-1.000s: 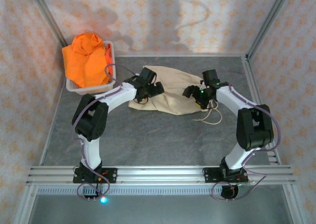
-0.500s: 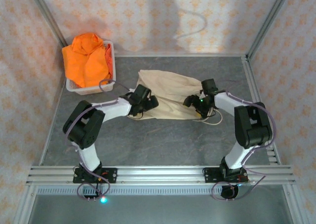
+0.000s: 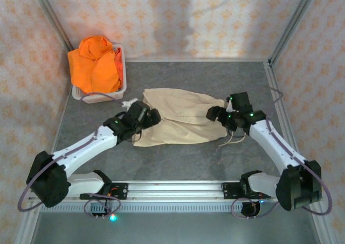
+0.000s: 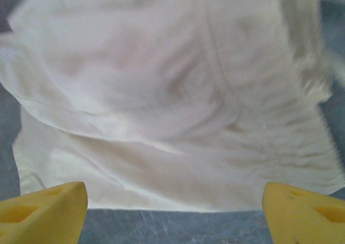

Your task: Fold and stack the shorts

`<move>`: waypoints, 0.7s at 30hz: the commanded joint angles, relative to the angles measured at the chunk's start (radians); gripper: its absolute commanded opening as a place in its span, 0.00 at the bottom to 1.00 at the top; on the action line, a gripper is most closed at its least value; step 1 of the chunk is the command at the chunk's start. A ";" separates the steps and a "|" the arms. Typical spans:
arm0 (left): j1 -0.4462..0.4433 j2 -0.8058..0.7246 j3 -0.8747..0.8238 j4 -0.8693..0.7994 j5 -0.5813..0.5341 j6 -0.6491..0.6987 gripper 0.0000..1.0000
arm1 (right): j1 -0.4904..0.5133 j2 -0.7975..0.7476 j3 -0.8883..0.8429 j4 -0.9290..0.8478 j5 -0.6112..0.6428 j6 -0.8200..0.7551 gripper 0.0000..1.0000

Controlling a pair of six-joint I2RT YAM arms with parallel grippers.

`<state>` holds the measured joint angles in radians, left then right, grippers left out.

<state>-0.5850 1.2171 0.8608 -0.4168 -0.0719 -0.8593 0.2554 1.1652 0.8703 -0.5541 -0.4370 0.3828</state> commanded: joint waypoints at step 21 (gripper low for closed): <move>0.168 0.654 0.485 -0.048 0.063 0.224 0.67 | -0.089 0.430 0.265 -0.056 0.116 -0.196 0.67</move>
<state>-0.4232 1.8454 1.3010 -0.4797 -0.0120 -0.6548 0.1761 1.5715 1.1000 -0.6266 -0.2924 0.2005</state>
